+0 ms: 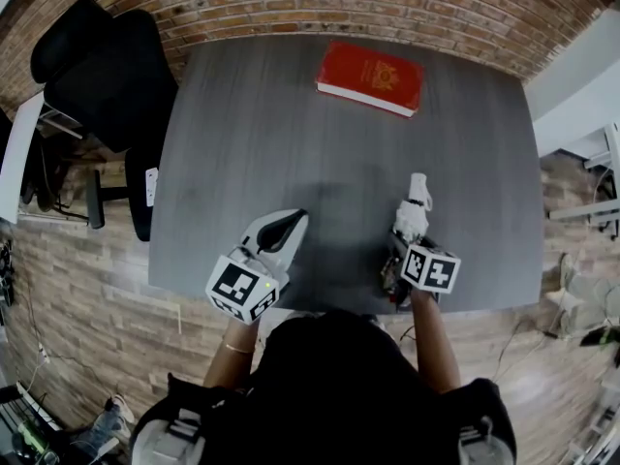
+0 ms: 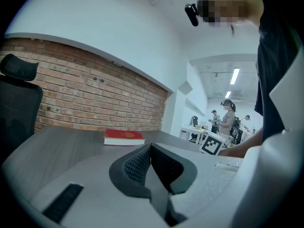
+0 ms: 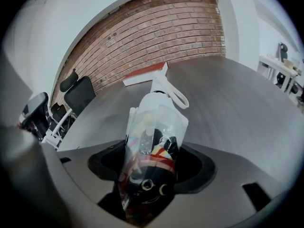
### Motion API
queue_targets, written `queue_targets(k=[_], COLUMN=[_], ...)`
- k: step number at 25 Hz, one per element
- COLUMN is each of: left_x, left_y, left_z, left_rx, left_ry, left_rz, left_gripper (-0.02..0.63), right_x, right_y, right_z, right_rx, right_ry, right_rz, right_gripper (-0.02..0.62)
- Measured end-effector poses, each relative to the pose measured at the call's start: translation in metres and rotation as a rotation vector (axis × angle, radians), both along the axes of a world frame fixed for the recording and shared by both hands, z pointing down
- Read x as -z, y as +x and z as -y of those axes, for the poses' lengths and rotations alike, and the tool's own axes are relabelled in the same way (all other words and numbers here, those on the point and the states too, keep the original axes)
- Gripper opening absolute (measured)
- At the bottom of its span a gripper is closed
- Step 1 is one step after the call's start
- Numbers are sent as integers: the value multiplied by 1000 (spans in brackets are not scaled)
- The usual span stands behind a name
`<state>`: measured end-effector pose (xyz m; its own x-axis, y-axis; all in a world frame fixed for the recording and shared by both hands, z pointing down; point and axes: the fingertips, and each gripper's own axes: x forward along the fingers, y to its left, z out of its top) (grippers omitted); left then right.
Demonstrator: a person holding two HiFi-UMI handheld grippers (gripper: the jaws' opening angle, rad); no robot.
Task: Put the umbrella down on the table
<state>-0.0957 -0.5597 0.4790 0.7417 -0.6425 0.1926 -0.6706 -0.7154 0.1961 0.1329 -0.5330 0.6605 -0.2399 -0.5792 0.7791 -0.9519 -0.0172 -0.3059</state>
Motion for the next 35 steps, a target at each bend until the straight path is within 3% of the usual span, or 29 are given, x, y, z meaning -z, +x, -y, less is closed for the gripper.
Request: queue_targets(k=[18,35], left_x=[-5,7], left_y=[-8,11], left_z=[-15,-28], left_rx=[22,19], left_ry=[-9,18], left_rz=[8,0], left_gripper=[-3,-3], right_x=[-5,7], right_y=[-2,2], right_z=[1,-4], right_rx=[0,41], right_ry=[-15,11], right_rz=[-23,-35], right_gripper=[305,342])
